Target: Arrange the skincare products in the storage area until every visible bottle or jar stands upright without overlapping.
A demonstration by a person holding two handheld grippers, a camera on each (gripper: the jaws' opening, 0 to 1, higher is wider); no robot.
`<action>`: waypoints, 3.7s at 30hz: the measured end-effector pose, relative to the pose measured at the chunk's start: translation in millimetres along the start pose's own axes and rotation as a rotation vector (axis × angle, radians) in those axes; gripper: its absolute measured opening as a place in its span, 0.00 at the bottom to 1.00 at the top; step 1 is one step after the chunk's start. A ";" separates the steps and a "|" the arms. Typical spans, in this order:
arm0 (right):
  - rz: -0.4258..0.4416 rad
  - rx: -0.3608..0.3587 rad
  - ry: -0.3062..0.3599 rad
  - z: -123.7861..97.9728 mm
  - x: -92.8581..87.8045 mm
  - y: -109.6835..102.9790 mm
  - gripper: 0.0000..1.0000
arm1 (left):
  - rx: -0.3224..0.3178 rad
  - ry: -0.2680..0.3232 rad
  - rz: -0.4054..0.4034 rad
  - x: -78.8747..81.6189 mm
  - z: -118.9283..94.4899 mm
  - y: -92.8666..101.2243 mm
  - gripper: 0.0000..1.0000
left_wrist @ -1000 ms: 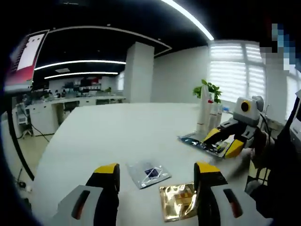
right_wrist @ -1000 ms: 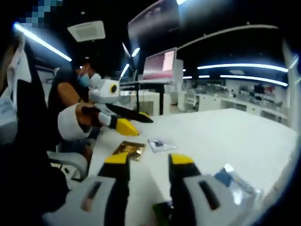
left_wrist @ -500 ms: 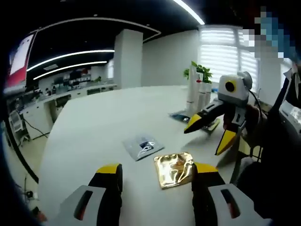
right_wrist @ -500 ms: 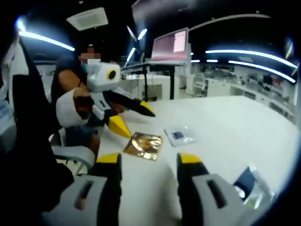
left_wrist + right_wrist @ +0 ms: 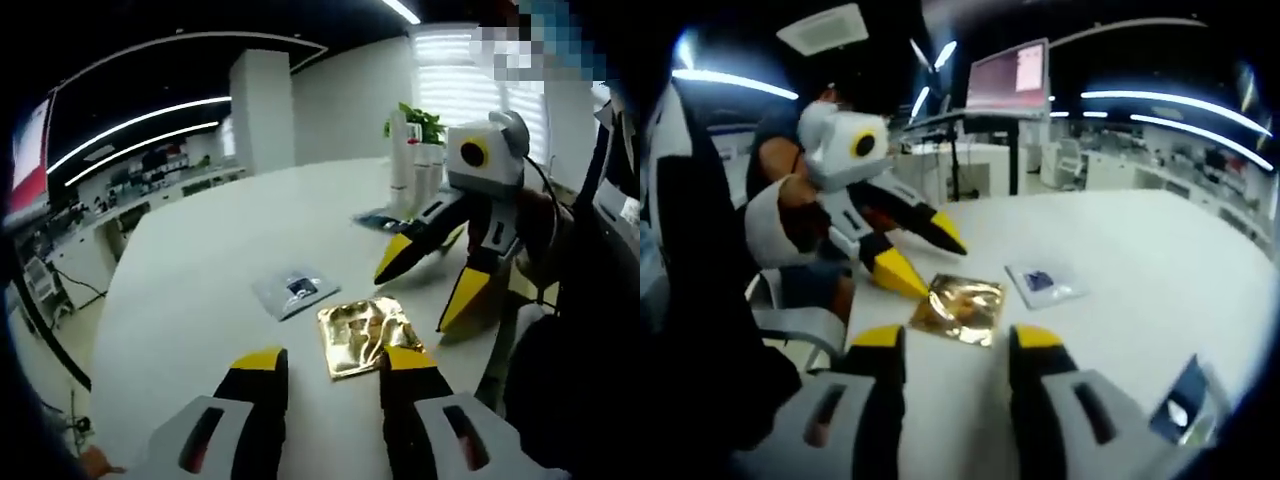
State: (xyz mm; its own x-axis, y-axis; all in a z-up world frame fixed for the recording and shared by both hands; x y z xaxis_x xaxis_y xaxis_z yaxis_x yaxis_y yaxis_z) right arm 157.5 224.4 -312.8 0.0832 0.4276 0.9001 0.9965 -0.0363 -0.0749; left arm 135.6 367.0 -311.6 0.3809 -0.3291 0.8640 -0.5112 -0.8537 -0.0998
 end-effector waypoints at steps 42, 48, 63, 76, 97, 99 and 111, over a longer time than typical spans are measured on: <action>0.261 0.074 0.200 4.9 4.9 13.5 0.23 | 0.030 0.005 -0.053 -4.4 3.0 11.2 0.00; 0.266 0.102 0.259 8.9 12.9 8.7 0.11 | 0.029 0.039 -0.075 -4.2 7.9 14.2 0.00; 0.098 -0.005 0.184 0.5 11.5 17.0 0.00 | 0.041 0.171 -0.070 0.8 9.6 19.0 0.03; -0.092 0.000 0.080 -13.9 4.9 5.6 0.00 | -0.054 0.244 -0.028 15.2 13.6 28.7 0.20; -0.328 0.082 0.018 -28.9 8.1 -10.3 0.00 | -0.286 0.326 -0.039 27.3 12.0 53.3 0.08; -0.328 0.083 0.017 -29.3 7.3 -9.8 0.00 | -0.287 0.319 -0.043 27.3 12.5 53.9 0.06; -0.293 0.040 0.001 -36.6 -6.3 -2.6 0.23 | -0.261 0.302 -0.089 29.9 14.9 57.1 0.00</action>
State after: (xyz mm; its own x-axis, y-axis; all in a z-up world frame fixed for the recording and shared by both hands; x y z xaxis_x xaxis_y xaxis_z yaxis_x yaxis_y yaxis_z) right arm 154.4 188.7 -302.5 -0.2077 0.4134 0.8866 0.9774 0.1238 0.1713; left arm 129.3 302.4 -298.8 0.2096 -0.0919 0.9734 -0.6795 -0.7296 0.0774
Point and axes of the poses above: the point that each gripper's makers call its tool centre point, and the gripper's own axes: z roughly forward along the fingers, y roughly to its right, x roughly out of its top, the point moved 6 cm from there along -z, roughly backward along the fingers, and after that the axes turned 11 degrees about x, right-handed, at the moved point
